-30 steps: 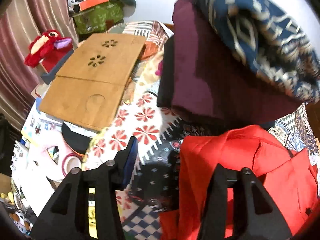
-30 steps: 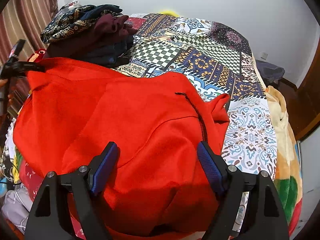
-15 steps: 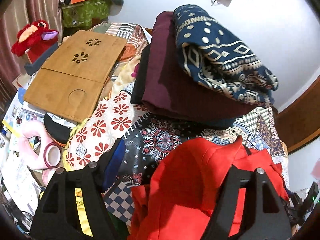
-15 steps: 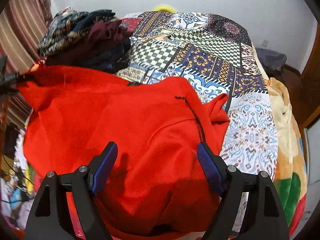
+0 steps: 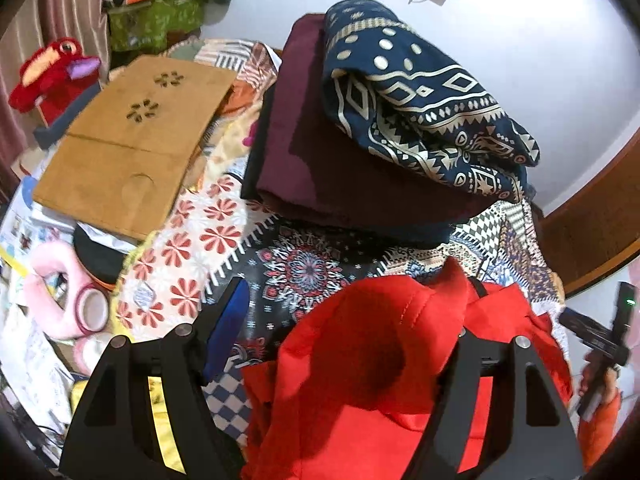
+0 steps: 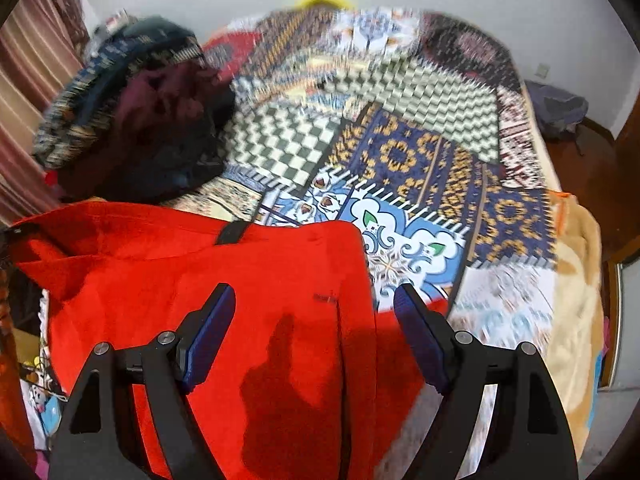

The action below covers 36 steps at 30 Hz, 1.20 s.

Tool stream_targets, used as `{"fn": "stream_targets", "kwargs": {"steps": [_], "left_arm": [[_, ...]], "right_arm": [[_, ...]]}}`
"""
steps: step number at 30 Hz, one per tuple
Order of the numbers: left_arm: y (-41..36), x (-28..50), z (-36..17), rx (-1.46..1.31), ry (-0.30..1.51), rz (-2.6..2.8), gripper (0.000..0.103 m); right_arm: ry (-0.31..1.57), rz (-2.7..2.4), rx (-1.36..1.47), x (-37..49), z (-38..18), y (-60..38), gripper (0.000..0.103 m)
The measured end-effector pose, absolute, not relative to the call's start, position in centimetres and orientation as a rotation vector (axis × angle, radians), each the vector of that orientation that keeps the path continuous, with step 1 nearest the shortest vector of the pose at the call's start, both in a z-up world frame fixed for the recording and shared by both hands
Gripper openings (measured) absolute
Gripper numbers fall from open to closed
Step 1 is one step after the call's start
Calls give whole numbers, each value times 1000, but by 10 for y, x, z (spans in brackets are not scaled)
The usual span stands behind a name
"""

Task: Fold large clothes

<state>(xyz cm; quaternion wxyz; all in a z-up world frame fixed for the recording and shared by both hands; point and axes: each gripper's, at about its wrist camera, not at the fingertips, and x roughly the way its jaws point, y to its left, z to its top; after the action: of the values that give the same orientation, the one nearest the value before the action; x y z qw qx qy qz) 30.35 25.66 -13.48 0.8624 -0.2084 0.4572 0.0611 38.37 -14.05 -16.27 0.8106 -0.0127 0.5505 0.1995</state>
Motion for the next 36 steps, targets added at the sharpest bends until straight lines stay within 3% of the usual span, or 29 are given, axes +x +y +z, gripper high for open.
{"fn": "stream_targets", "kwargs": {"steps": [2, 7, 9, 10, 14, 21, 28, 29, 31, 32, 33, 36], "left_arm": [[261, 305, -140, -476, 962, 133, 73], [273, 305, -145, -495, 957, 162, 73], [278, 304, -146, -495, 953, 176, 73], [281, 304, -147, -498, 955, 182, 73], [285, 307, -152, -503, 966, 196, 73], [290, 315, -153, -528, 962, 200, 73], [285, 303, -149, -464, 947, 216, 75], [283, 299, -152, -436, 959, 217, 76], [279, 293, -160, -383, 987, 229, 76], [278, 290, -166, -362, 1003, 236, 76], [278, 287, -171, -351, 1016, 241, 76], [286, 280, -193, -381, 1064, 243, 76]], "right_arm": [[1242, 436, -21, 398, -180, -134, 78], [1349, 461, -20, 414, -212, -123, 53], [1374, 462, -42, 413, -222, -119, 18], [1368, 448, -61, 412, -224, -118, 12], [1234, 432, -97, 401, -199, -122, 3], [1001, 289, -121, 410, -127, -146, 3], [1142, 364, -35, 414, -150, -150, 4], [1184, 386, -19, 412, -158, -147, 9], [1242, 413, 6, 410, -167, -143, 28], [1268, 419, 14, 409, -175, -139, 48], [1281, 421, 14, 407, -179, -138, 60], [1357, 435, -16, 408, -202, -126, 62]]}}
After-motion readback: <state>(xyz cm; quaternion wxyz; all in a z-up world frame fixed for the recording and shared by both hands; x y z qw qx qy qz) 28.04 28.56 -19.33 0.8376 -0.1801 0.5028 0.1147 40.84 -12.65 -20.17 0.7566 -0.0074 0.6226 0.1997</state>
